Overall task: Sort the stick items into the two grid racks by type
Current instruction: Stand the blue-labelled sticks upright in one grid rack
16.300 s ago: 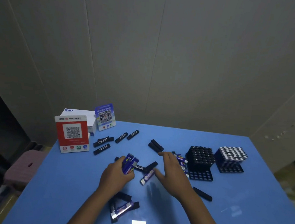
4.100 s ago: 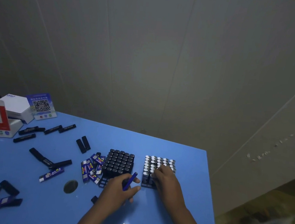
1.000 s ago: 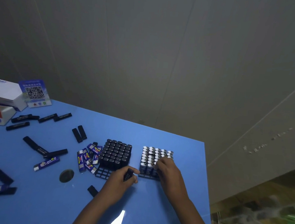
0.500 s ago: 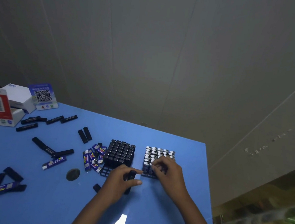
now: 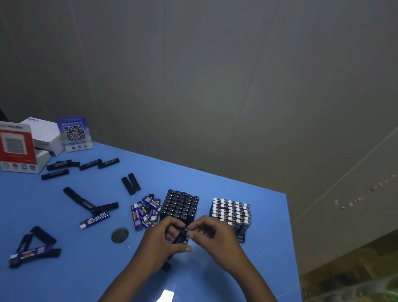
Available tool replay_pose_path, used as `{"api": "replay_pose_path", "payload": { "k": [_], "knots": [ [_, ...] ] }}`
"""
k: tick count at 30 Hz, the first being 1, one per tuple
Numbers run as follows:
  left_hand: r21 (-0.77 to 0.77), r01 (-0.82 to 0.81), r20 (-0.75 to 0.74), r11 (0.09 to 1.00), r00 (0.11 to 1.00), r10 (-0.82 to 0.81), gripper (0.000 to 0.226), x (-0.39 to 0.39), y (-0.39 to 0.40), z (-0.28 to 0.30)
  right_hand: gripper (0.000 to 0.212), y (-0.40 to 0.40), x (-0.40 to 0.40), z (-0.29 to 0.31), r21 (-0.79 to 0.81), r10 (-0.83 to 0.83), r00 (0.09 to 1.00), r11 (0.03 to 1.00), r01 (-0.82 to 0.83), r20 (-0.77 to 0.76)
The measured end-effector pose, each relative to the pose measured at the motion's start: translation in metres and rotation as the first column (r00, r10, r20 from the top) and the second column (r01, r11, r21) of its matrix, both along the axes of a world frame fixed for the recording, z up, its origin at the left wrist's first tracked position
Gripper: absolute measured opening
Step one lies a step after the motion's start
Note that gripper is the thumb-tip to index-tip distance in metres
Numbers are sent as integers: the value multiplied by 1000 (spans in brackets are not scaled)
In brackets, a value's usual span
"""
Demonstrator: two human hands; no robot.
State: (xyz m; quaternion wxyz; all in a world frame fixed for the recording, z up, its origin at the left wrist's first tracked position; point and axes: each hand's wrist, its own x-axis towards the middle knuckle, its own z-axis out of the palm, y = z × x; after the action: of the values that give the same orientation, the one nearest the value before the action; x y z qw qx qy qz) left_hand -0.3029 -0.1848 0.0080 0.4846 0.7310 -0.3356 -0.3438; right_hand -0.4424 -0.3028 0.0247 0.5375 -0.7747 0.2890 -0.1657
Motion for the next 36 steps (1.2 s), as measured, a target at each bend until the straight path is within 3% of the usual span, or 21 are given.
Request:
{"api": "replay_pose_path", "payload": {
  "k": [4,11,16,21,24,26,36],
  "knots": [
    [-28,55,-23,998,998,-56,50,16,10,4,14,18,20,2,10,7,1000,1000,-7,-15],
    [30,153,65,988,986,-155,56,54,22,-3,21,32,41,-5,15,-49,998,999,50,-32],
    [182,243,357,953,887,-294,67,93,30,0,5,32,36,-8,219,-254,965,940,260,-57],
    [235,226,564,945,760,-322,55,119,29,10,23,38,32,-13,381,-392,920,850,364,-5],
    [260,239,578,935,738,-349,54,122,28,12,60,40,31,-13,267,-346,938,906,328,22],
    [269,243,611,932,705,-360,54,121,26,10,72,40,30,-11,172,-306,951,939,297,30],
    [291,169,697,941,636,-330,64,106,17,0,43,27,23,-13,-100,-276,961,957,272,-31]
  ]
}}
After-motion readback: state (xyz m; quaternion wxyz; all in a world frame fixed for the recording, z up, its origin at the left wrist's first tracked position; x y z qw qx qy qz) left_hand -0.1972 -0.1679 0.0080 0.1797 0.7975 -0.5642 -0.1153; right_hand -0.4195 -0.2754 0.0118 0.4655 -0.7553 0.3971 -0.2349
